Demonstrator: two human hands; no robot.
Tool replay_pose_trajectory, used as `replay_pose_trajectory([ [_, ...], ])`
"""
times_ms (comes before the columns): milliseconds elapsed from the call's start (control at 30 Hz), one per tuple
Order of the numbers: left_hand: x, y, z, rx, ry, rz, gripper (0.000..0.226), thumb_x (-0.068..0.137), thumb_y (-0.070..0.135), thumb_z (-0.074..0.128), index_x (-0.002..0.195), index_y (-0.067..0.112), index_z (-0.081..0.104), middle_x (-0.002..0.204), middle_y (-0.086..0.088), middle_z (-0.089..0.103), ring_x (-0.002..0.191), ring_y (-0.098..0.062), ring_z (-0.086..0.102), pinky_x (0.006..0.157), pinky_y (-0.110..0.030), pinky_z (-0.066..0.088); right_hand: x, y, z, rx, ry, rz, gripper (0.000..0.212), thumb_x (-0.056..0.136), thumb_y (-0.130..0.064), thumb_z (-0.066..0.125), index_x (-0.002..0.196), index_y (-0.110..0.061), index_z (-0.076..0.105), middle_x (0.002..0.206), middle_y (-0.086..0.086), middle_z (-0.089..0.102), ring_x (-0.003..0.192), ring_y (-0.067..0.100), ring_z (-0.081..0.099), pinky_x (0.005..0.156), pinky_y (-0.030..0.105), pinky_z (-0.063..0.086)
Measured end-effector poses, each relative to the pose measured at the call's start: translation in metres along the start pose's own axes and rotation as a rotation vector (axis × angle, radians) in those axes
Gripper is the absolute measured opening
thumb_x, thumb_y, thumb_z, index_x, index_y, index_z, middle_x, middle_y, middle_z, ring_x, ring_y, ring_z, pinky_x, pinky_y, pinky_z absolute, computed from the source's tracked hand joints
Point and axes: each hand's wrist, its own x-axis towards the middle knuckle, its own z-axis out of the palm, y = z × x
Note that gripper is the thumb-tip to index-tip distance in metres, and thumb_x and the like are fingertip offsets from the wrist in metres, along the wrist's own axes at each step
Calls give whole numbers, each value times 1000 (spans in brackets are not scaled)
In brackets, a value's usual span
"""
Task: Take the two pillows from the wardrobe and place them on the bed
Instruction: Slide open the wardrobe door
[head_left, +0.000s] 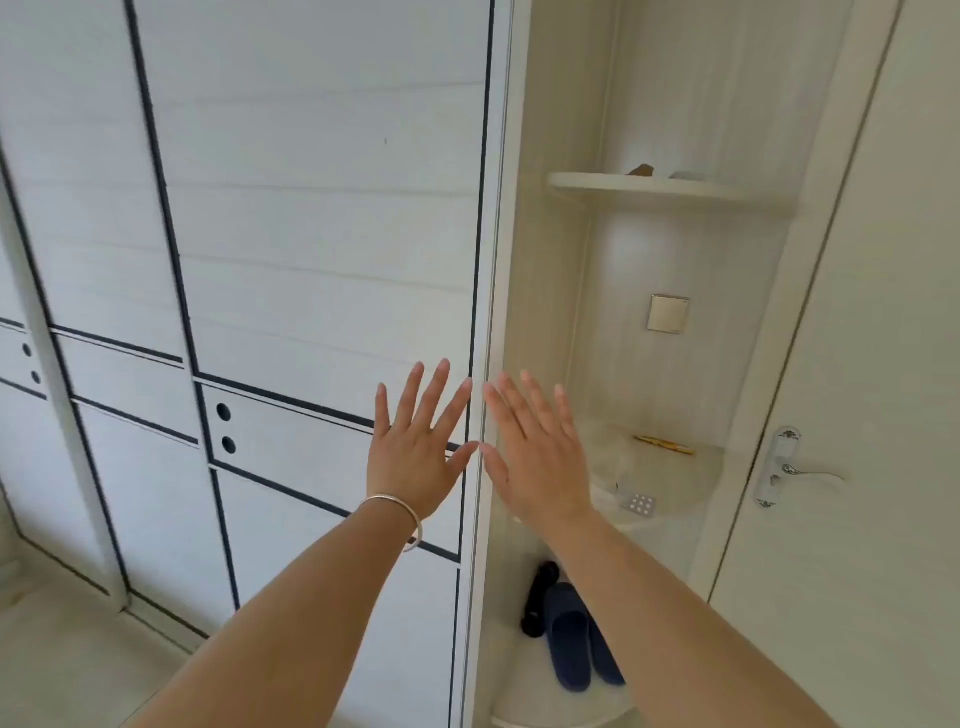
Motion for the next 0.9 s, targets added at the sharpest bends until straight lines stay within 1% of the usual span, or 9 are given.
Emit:
replay_pose_trajectory([
  [100, 15, 3, 24, 61, -34, -41, 71, 91, 59, 19, 149, 32, -12, 159, 4, -14, 144, -19, -21, 115, -50, -7, 17, 10, 23, 27, 9, -113, 58, 91, -41, 36, 144, -19, 32, 150, 3, 38, 141, 23, 29, 114, 45, 11],
  [167, 24, 4, 43, 105, -47, -69, 70, 91, 57, 18, 150, 30, -9, 159, 2, -4, 144, -18, -22, 114, -50, -8, 24, 21, 42, 24, -5, -191, 57, 90, -39, 36, 142, -18, 37, 149, 3, 40, 139, 24, 33, 113, 46, 14],
  [233, 33, 11, 56, 121, -55, -110, 67, 92, 55, 18, 150, 29, -1, 159, 3, -1, 144, -18, -21, 115, -49, -8, 30, 36, 57, 23, -14, -231, 55, 88, -37, 36, 139, -17, 43, 147, 4, 43, 138, 24, 37, 112, 45, 14],
  [400, 54, 28, 77, 112, -70, -152, 64, 93, 51, 25, 150, 25, 8, 158, 1, 6, 146, -23, 2, 114, -52, -2, 52, 64, 86, 40, 43, -318, 54, 87, -32, 35, 137, -15, 47, 147, 4, 44, 137, 23, 37, 112, 45, 15],
  [500, 54, 28, 84, 138, -95, -153, 65, 93, 49, 26, 150, 24, 6, 159, 3, 7, 145, -24, 6, 114, -52, -1, 62, 66, 97, 68, 72, -332, 54, 89, -33, 34, 139, -15, 45, 148, 4, 42, 139, 23, 35, 114, 45, 9],
  [600, 54, 23, 90, 126, -110, -257, 63, 93, 48, 24, 149, 25, 5, 159, 1, 12, 144, -23, 8, 114, -51, -1, 69, 63, 105, 111, 103, -344, 53, 88, -30, 37, 138, -15, 45, 148, 3, 42, 140, 22, 31, 115, 44, 8],
  [700, 64, 22, 91, 72, -150, -330, 62, 93, 53, 11, 149, 29, -2, 157, 6, 0, 146, -16, -1, 116, -48, -6, 74, 64, 112, 132, 120, -355, 52, 89, -29, 38, 139, -16, 45, 149, 3, 39, 141, 20, 23, 116, 44, 7],
  [767, 73, 22, 93, -39, -142, -372, 63, 90, 54, 5, 147, 31, -9, 155, 11, -9, 144, -11, -10, 117, -46, -9, 77, 65, 115, 139, 141, -363, 51, 89, -27, 39, 138, -16, 45, 149, 3, 39, 141, 19, 27, 116, 45, 11],
  [900, 85, 21, 97, -250, -121, -357, 63, 89, 54, 10, 145, 34, -10, 155, 16, -10, 145, -6, -6, 120, -45, 1, 80, 70, 122, 111, 178, -389, 50, 89, -26, 42, 138, -15, 45, 149, 2, 40, 141, 17, 29, 114, 47, 17],
])
